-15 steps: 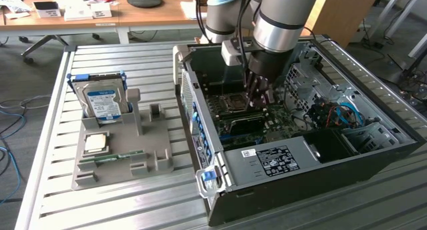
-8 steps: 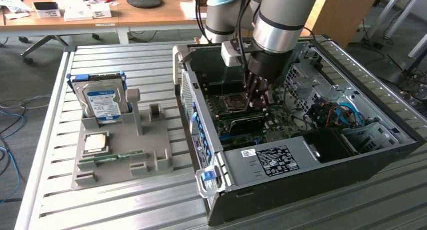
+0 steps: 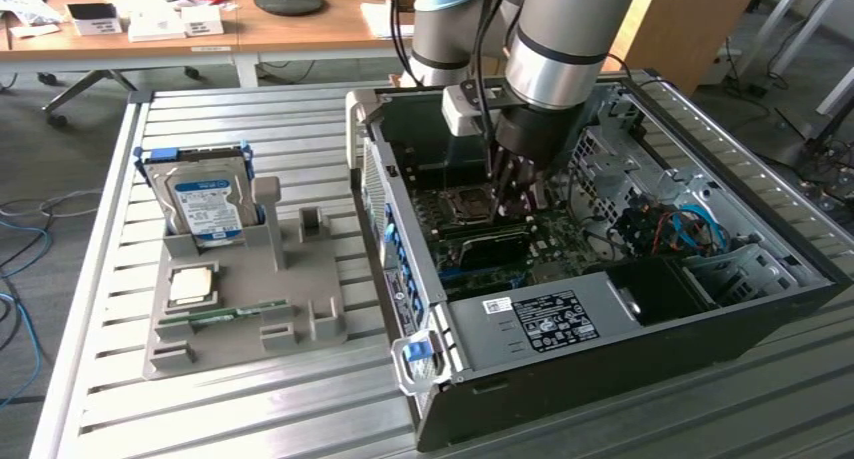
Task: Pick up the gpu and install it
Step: 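Press down on the gpu until it lock into place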
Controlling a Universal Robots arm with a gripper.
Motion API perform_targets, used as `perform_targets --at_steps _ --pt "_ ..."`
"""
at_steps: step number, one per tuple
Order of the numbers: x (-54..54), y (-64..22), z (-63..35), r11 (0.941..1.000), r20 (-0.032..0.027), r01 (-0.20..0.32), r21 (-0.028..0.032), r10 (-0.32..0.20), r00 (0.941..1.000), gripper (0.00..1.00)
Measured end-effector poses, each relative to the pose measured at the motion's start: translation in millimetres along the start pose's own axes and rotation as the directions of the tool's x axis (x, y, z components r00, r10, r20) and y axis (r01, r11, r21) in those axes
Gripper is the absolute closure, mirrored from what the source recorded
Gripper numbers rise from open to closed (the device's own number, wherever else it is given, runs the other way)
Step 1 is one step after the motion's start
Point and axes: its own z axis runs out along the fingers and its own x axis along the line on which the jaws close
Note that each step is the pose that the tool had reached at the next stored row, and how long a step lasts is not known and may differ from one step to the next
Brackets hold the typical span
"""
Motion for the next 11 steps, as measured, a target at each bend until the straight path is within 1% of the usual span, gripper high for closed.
perform_targets --at_steps 11 --pt "-0.7 -2.4 0.4 1.0000 0.0002 0.000 0.0000 0.000 1.0000 0.89"
